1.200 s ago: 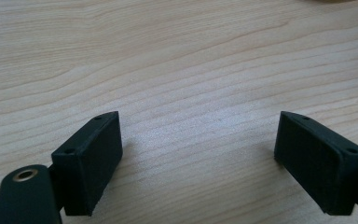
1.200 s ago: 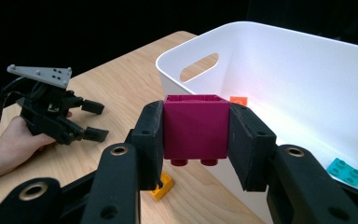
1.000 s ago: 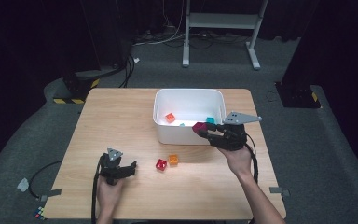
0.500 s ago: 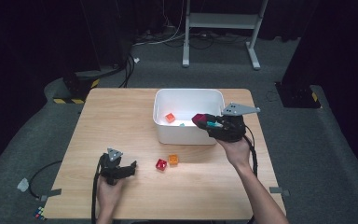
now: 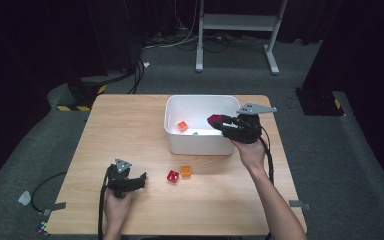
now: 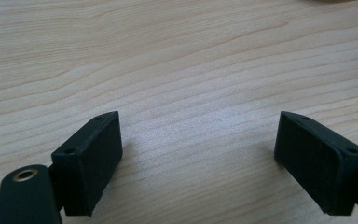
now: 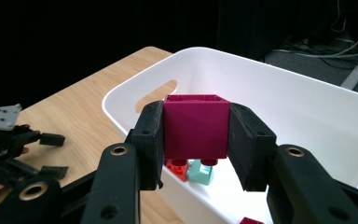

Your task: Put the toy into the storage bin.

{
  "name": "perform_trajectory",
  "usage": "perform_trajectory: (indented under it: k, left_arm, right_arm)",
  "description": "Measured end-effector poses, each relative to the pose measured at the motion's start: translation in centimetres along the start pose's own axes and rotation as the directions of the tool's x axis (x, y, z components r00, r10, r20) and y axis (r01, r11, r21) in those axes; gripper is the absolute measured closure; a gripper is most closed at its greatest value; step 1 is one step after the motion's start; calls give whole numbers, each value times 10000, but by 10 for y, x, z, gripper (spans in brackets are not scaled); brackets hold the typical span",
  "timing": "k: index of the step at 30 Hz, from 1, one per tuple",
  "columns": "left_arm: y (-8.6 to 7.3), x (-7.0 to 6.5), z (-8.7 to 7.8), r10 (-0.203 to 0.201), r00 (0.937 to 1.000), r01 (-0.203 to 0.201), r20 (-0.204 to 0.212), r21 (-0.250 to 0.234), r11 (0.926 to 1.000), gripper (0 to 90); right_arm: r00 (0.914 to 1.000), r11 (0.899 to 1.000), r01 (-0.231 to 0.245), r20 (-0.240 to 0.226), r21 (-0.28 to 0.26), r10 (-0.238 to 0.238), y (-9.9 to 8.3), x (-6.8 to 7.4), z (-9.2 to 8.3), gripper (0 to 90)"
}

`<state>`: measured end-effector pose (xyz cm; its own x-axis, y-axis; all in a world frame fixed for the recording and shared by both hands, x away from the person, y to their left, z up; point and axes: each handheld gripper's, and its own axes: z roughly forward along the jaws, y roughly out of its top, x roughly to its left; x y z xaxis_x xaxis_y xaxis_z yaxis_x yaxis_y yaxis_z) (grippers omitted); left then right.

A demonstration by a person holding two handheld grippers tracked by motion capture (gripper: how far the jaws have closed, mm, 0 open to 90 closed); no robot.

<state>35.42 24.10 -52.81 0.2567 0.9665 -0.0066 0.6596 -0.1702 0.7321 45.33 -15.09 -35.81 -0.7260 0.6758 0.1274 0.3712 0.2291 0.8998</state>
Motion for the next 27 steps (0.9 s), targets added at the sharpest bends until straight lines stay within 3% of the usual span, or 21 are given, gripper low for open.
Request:
perform_trajectory:
  k: [13, 27]
  left_arm:
    - [0, 0, 0, -2, 10000, 2, 2, 0, 10000, 152]
    - [0, 0, 0, 5, 10000, -5, -4, 14, 10000, 152]
  right_arm:
    - [9983, 9994, -148, 564, 321, 130, -1, -14, 19, 584]
    - [9942, 9980, 53, 1065, 635, -120, -5, -19, 39, 583]
